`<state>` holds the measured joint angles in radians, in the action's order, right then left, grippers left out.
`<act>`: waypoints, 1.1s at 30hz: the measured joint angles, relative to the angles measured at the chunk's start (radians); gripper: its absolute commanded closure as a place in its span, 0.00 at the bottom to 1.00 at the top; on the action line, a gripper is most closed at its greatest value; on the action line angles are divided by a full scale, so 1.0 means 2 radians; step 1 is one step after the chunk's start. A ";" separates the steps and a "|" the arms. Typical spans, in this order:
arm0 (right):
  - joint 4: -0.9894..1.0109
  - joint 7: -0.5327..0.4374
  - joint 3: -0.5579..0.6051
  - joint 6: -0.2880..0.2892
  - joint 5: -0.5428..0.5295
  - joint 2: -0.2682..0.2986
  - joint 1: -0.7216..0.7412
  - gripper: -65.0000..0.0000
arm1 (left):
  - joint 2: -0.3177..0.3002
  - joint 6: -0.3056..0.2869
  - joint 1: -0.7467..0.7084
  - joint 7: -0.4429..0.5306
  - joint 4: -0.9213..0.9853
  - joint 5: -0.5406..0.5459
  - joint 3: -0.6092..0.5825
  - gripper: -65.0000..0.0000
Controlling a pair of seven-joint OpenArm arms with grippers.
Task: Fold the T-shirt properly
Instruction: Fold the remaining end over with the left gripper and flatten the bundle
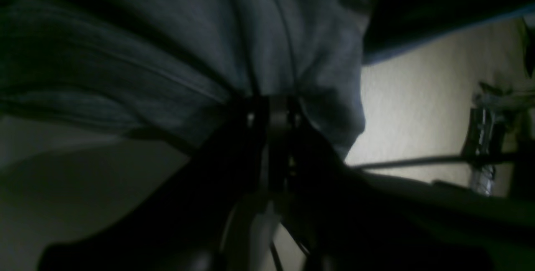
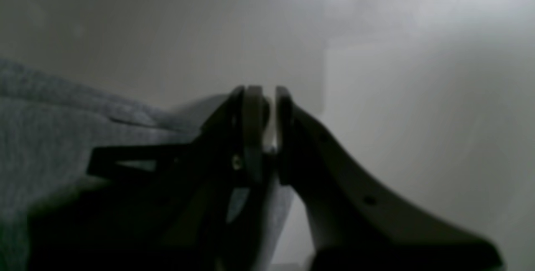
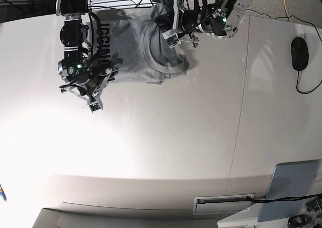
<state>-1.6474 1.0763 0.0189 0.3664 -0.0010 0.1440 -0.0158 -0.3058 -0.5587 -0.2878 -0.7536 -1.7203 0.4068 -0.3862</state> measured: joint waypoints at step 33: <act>-0.191 0.049 0.060 0.000 -0.116 0.007 -0.173 0.91 | -0.003 0.201 0.197 0.079 0.040 -0.108 0.056 1.00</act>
<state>-2.0289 1.1740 0.1379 0.3660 -0.2329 0.1585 -0.3618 -0.3122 -0.1566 0.1059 -0.5953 -1.6398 0.1902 -0.2737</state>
